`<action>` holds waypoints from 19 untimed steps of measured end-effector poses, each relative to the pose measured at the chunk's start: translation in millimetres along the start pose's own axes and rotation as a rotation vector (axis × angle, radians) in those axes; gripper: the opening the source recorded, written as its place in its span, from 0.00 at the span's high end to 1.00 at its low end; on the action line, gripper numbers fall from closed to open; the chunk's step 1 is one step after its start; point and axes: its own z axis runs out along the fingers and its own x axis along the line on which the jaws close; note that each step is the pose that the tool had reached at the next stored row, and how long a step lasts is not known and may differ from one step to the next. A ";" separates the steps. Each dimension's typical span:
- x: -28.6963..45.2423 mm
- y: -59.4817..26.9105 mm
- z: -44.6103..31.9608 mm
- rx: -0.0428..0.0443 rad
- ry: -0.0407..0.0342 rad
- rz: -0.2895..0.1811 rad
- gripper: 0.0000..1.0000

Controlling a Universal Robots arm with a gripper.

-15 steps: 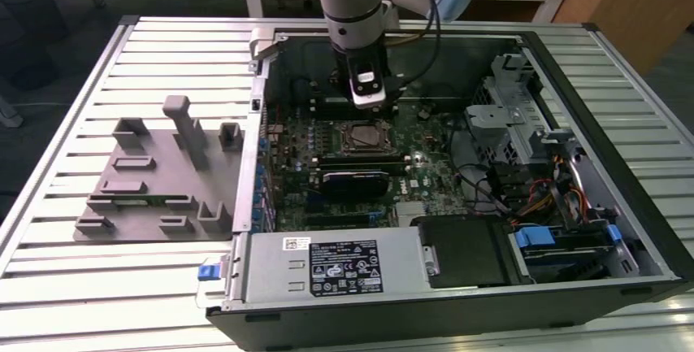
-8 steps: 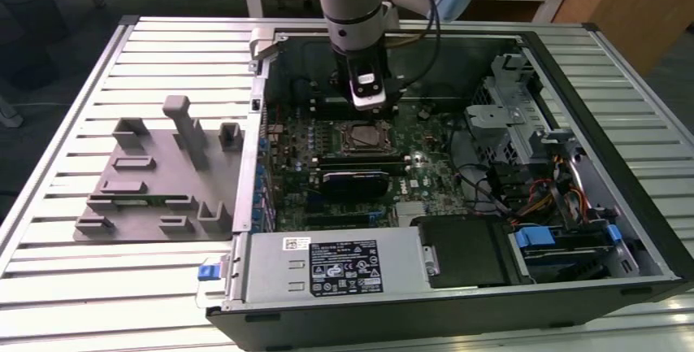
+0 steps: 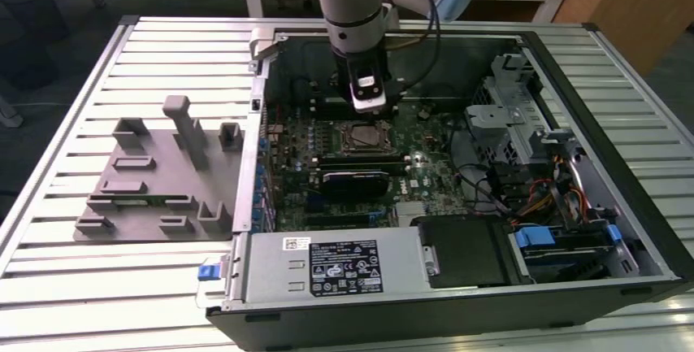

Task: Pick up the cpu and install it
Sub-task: 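Install the first cpu locking lever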

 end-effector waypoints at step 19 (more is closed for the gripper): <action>-4.5 -2.0 -13.3 -0.0259 0.0135 0.007 0.89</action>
